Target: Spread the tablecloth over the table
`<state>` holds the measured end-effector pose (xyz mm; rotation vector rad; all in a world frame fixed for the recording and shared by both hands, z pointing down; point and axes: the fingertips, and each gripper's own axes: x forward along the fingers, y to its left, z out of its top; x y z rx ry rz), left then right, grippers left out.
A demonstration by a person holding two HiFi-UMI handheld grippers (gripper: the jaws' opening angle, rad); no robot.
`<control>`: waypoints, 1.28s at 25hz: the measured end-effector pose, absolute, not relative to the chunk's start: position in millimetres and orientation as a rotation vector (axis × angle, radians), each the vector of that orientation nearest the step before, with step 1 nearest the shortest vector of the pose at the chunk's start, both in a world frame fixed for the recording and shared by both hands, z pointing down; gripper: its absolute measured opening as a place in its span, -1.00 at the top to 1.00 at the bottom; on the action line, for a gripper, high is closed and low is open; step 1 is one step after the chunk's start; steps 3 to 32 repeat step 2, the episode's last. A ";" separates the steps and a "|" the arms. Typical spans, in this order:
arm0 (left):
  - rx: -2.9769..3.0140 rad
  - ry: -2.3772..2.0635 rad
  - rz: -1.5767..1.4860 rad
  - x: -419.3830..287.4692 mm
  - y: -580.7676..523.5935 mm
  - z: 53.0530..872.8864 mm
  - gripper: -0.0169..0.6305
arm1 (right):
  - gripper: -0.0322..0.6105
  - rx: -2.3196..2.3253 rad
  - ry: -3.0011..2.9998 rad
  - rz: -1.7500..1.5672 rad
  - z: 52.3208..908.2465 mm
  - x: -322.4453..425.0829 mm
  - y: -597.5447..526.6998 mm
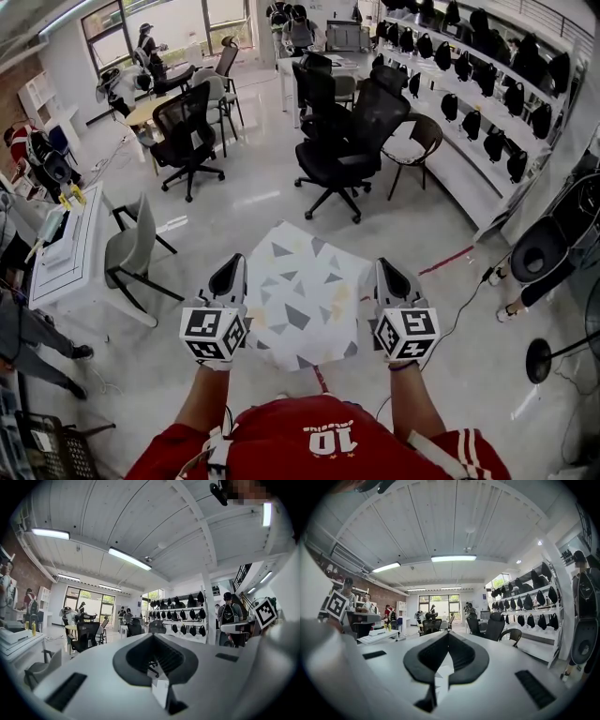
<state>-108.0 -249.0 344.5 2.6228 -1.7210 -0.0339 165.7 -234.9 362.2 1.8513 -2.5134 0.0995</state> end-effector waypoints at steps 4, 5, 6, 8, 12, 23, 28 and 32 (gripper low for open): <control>2.621 -1.719 -0.031 -107.3 -248.6 345.2 0.92 | 0.86 1.852 -2.516 0.103 361.6 166.9 -234.1; 2.621 -1.719 -0.031 -107.3 -248.6 345.2 0.92 | 0.86 1.852 -2.516 0.103 361.6 166.9 -234.1; 2.621 -1.719 -0.031 -107.3 -248.6 345.2 0.92 | 0.86 1.852 -2.516 0.103 361.6 166.9 -234.1; 2.621 -1.719 -0.031 -107.3 -248.6 345.2 0.92 | 0.86 1.852 -2.516 0.103 361.6 166.9 -234.1; 2.621 -1.719 -0.031 -107.3 -248.6 345.2 0.92 | 0.86 1.852 -2.516 0.103 361.6 166.9 -234.1; 2.621 -1.719 -0.031 -107.3 -248.6 345.2 0.92 | 0.86 1.852 -2.516 0.103 361.6 166.9 -234.1; 2.621 -1.719 -0.031 -107.3 -248.6 345.2 0.92 | 0.86 1.852 -2.516 0.103 361.6 166.9 -234.1; 2.621 -1.719 -0.031 -107.3 -248.6 345.2 0.92 | 0.86 1.852 -2.516 0.103 361.6 166.9 -234.1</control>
